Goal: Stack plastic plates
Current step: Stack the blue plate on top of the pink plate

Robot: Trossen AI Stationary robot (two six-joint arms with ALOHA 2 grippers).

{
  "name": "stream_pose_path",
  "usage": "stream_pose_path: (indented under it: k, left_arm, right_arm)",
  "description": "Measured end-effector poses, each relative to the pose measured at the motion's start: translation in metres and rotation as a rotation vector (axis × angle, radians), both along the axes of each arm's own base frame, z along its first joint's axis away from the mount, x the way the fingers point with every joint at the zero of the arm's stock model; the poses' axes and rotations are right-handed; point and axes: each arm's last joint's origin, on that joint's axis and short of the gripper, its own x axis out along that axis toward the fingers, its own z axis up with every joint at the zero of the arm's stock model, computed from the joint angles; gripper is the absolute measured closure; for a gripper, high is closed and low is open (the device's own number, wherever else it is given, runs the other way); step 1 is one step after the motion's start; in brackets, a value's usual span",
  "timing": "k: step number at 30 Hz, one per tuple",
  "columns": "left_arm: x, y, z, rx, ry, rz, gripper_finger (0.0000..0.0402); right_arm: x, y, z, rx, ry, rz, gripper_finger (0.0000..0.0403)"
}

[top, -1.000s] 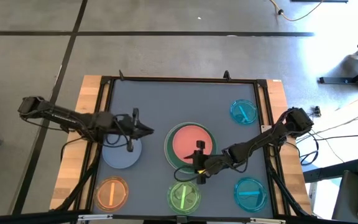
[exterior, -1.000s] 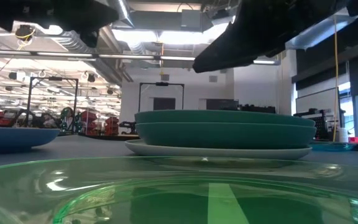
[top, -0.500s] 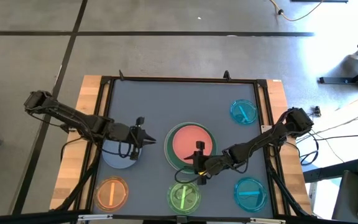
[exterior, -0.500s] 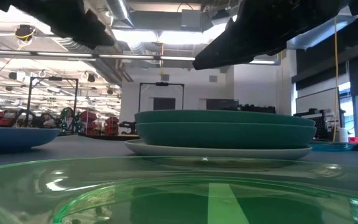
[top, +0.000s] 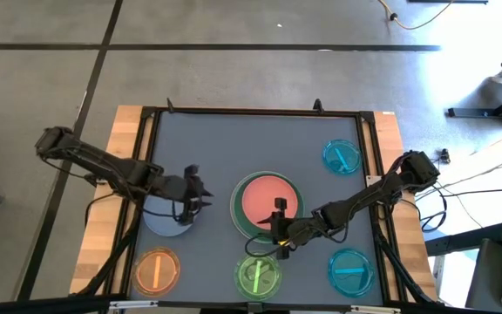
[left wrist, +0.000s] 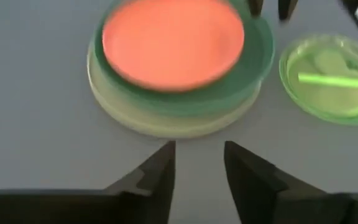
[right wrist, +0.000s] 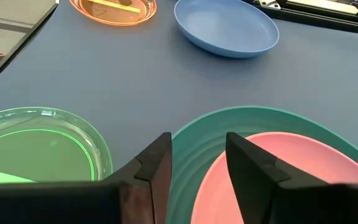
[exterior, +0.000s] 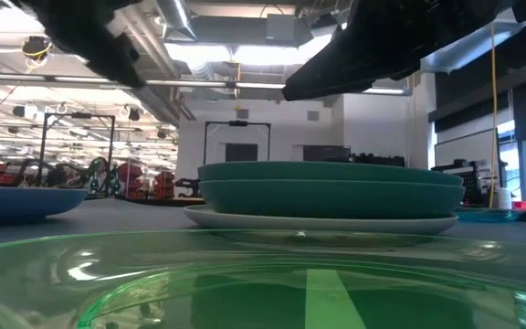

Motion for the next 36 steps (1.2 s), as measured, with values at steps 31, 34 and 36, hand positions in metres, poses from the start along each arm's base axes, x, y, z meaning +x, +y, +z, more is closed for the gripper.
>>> stream_pose_path:
  k: [31,34,36]
  left_arm:
    - [-0.018,-0.052,-0.06,-0.067,0.74,0.427,0.025]
    - [-0.014,-0.059,-0.065,-0.116,0.779,0.346,0.025]
    - [-0.011,-0.064,-0.066,-0.156,0.775,0.284,0.025]
  right_arm:
    - [-0.001,0.0,-0.001,0.018,0.015,-0.015,0.0262]
    - [-0.001,0.0,-0.002,0.018,0.016,-0.015,0.0262]
    - [-0.001,0.0,-0.002,0.018,0.017,-0.015,0.0262]
